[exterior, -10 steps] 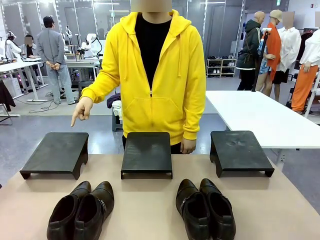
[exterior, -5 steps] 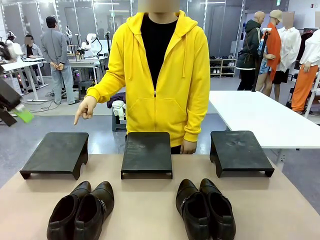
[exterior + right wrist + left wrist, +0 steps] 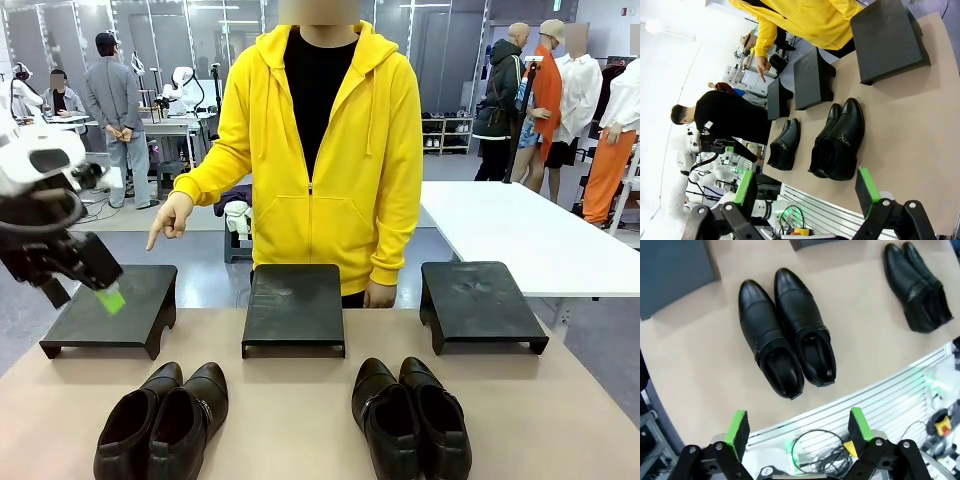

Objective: Place the shoes on the stand as instructed by the person.
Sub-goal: Pick up one pair of Shoes and place it on the Shoes Stand indicated by the person.

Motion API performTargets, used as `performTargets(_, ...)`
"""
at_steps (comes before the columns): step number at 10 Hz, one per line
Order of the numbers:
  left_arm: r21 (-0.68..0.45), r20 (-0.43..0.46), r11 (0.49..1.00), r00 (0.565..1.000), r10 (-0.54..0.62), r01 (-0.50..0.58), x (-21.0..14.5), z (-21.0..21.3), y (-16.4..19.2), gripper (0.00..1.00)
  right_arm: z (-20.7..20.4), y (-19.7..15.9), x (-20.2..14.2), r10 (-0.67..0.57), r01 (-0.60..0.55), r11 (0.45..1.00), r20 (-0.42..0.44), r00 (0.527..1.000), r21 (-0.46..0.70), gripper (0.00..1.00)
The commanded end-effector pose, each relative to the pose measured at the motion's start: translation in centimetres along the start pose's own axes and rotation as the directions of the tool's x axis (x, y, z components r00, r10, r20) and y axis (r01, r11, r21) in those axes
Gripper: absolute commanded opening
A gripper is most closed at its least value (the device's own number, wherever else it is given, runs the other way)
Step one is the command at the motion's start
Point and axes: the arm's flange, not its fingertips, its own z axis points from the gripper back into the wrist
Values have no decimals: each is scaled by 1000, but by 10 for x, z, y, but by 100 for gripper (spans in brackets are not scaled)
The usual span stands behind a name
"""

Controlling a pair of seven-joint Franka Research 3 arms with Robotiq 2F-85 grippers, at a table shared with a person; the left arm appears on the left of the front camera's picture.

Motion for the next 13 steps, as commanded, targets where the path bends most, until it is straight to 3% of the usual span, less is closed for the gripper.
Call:
performTargets(1,16,24,996,996,89,-89,-2,-27,-6,100,2,1,1,4,-4,1000,1,1000,7,100)
performTargets(3,56,-4,986,988,157,-157,-9,-66,-10,100,2,1,1,4,-4,1000,1,1000,7,100)
performTargets(7,21,-54,967,966,253,-253,-16,-131,-17,100,2,1,1,4,-4,1000,1,1000,7,100)
performTargets(10,94,-30,954,957,290,-286,-18,-167,-11,100,2,1,1,4,-4,1000,1,1000,7,100)
performTargets(13,94,-58,958,959,278,-272,-31,-197,-13,100,2,1,1,4,-4,1000,1,1000,7,100)
